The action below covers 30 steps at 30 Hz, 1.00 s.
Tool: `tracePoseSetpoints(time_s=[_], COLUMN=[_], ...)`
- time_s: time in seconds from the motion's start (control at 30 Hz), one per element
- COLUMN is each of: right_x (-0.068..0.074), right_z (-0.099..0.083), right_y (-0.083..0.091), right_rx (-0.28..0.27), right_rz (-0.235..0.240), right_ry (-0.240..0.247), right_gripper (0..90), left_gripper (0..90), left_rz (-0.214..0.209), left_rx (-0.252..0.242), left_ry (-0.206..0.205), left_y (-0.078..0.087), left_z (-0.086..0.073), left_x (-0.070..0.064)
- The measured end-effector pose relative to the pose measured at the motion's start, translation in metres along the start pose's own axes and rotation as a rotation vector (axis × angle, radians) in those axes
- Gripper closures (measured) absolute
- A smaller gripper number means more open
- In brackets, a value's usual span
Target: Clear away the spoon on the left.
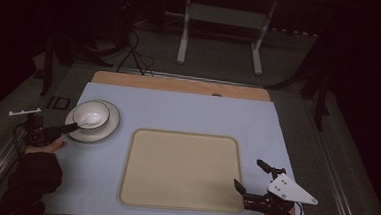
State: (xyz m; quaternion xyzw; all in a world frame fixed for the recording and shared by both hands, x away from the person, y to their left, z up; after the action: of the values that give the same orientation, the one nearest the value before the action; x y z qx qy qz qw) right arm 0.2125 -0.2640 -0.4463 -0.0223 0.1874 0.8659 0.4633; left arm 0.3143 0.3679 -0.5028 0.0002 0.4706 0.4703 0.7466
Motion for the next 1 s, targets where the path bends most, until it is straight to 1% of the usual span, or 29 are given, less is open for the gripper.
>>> tracePoseSetpoints(time_s=[0.07,0.13,0.17,0.33,0.4,0.47,0.53,0.57,0.63,0.67,0.7,0.73,0.77,0.83,0.9,0.93,1.0], right_x=[0.000,0.000,0.000,0.000,0.000,0.000,0.000,0.000,0.000,0.000,0.000,0.000,0.000,0.000,0.000,0.000,0.000], right_z=[0.000,0.000,0.000,0.000,0.000,0.000,0.000,0.000,0.000,0.000,0.000,0.000,0.000,0.000,0.000,0.000,0.000], right_y=[0.000,0.000,0.000,0.000,0.000,0.000,0.000,0.000,0.000,0.000,0.000,0.000,0.000,-0.001,-0.001,-0.001,-0.001], right_rx=[0.000,0.000,0.000,0.000,0.000,0.001,0.000,0.000,-0.001,0.000,-0.001,0.000,-0.001,0.000,0.000,0.000,0.000], right_rz=[0.001,0.001,0.001,0.002,0.004,0.005,0.005,0.005,0.006,0.006,0.006,0.006,0.006,0.006,0.006,0.006,0.005], right_ry=[0.001,0.000,0.000,0.001,0.000,-0.001,0.000,0.000,0.000,-0.001,-0.001,-0.002,-0.002,-0.001,-0.003,-0.003,-0.004], right_gripper=[10.9,10.9,10.9,10.9,10.9,11.0,11.0,11.0,11.0,11.0,11.0,10.9,10.9,11.0,11.0,11.0,11.0], left_gripper=[80.5,84.0,84.1,84.6,84.9,85.1,85.4,85.5,85.7,85.8,86.0,86.0,86.0,86.0,86.1,86.1,86.1], left_rz=[0.007,0.006,0.006,0.013,0.021,0.024,0.032,0.036,0.046,0.044,0.042,0.048,0.055,0.045,0.050,0.043,0.058], left_rx=[0.013,0.020,0.020,0.044,0.051,0.052,0.057,0.053,0.053,0.044,0.042,0.044,0.034,0.022,0.013,0.012,-0.002], left_ry=[-0.018,-0.023,-0.023,-0.059,-0.089,-0.090,-0.106,-0.106,-0.127,-0.124,-0.129,-0.136,-0.138,-0.139,-0.148,-0.149,-0.157], left_y=[0.000,-0.001,-0.001,-0.003,-0.004,-0.004,-0.004,-0.004,-0.004,-0.004,-0.004,-0.003,-0.003,-0.001,0.000,0.001,0.003], left_z=[0.000,0.001,0.001,0.000,0.000,0.000,0.000,0.000,0.000,0.000,0.001,0.001,0.001,0.002,0.003,0.003,0.004], left_x=[-0.002,-0.004,-0.004,-0.009,-0.010,-0.011,-0.013,-0.014,-0.016,-0.016,-0.017,-0.018,-0.019,-0.020,-0.022,-0.024,-0.026])
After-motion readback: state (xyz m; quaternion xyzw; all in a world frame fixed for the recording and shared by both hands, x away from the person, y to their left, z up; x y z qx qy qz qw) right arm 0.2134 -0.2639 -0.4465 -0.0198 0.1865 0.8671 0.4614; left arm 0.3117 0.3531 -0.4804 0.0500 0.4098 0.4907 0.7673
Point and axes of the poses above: each handheld gripper's, and its own axes: y roughly backward along the jaws, z roughly out of its top, x roughly to its left, the point moved 1 cm from there along -y, roughly forward along the jaws, and after that the axes turned 7 degrees about -z, right-handed, at the moved point
